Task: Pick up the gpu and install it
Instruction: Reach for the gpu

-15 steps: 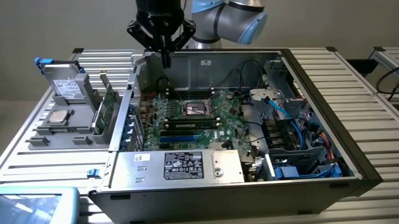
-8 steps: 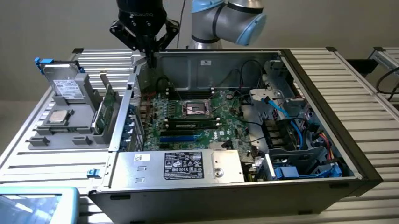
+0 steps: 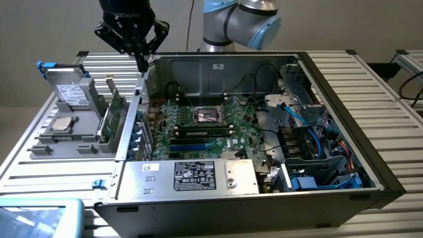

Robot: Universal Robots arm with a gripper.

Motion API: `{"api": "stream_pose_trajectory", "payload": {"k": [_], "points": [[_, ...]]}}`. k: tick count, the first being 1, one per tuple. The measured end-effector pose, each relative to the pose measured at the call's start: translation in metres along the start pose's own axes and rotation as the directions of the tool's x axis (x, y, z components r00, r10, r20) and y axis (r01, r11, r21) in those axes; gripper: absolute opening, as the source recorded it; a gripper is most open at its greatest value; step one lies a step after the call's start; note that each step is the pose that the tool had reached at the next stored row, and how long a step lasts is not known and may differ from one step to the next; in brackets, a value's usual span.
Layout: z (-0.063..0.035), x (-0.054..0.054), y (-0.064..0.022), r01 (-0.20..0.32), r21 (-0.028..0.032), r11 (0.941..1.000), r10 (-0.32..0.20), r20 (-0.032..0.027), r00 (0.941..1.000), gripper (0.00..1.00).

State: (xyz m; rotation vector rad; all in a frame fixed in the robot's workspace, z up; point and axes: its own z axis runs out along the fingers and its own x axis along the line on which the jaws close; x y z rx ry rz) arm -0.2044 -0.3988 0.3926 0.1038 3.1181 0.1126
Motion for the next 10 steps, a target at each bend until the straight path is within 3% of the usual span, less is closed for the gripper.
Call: {"api": "stream_pose_trajectory", "payload": {"k": [4,10], "points": [[-0.0003,0.018,-0.0012,0.0,-0.0033,1.0,0.0,-0.0003,1.0,0.12],[0.0009,0.045,-0.0031,0.001,-0.0035,1.0,-0.001,-0.0002,1.0,0.12]]}}
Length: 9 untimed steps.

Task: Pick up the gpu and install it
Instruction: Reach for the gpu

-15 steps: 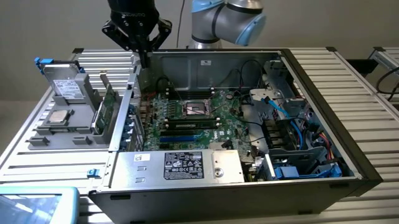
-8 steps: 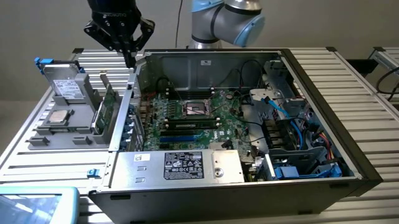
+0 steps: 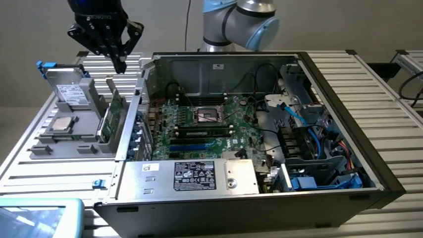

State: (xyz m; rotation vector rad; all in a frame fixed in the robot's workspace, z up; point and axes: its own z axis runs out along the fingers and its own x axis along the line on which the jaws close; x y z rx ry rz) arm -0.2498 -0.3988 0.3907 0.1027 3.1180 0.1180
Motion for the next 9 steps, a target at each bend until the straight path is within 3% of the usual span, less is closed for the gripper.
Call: {"api": "stream_pose_trajectory", "payload": {"k": [9], "points": [[0.0041,0.039,-0.0029,0.0,0.0,1.0,0.0,0.0,1.0,0.12]]}}
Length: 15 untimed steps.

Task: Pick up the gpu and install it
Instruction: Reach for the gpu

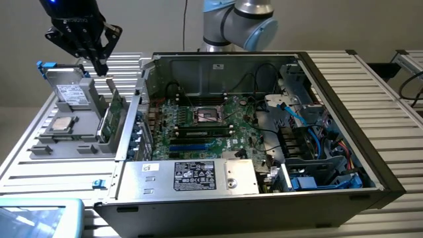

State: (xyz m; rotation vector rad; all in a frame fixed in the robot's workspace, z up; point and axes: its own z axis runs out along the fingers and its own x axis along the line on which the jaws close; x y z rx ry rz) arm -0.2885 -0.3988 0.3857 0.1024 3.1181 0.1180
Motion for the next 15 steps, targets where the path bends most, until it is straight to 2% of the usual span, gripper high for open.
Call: {"api": "stream_pose_trajectory", "payload": {"k": [4,9,12,15], "points": [[0.0029,0.014,-0.0011,0.0,0.0023,1.0,0.0,0.0001,1.0,0.12],[0.0074,0.027,-0.0008,0.001,0.0167,0.9999,-0.001,0.0012,1.0,0.12],[0.0106,0.031,-0.0007,0.003,0.0233,0.9997,-0.003,0.0013,1.0,0.12],[0.0156,0.031,-0.0012,0.005,0.0251,0.9997,-0.005,0.0013,1.0,0.12]]}}
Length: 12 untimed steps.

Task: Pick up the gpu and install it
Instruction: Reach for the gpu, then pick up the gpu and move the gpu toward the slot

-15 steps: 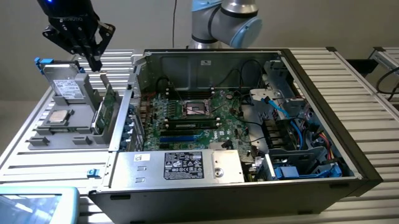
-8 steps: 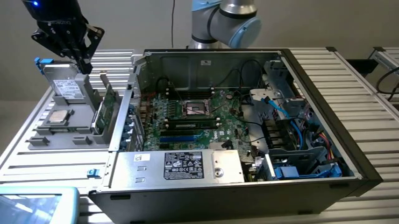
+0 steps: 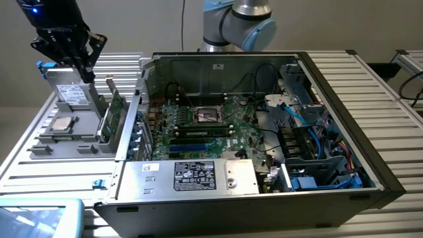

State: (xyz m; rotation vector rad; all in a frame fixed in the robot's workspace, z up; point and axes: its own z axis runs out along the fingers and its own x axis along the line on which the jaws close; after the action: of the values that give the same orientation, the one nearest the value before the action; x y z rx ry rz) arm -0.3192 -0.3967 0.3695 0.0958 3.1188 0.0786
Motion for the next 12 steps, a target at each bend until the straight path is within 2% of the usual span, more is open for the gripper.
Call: {"api": "stream_pose_trajectory", "payload": {"k": [2,12], "points": [[0.0026,0.0001,-0.0001,0.0,0.0002,1.0,0.0,-0.001,1.0,0.12],[0.0026,0.0001,-0.0001,0.0,0.0,1.0,0.0,-0.0015,1.0,0.12]]}}
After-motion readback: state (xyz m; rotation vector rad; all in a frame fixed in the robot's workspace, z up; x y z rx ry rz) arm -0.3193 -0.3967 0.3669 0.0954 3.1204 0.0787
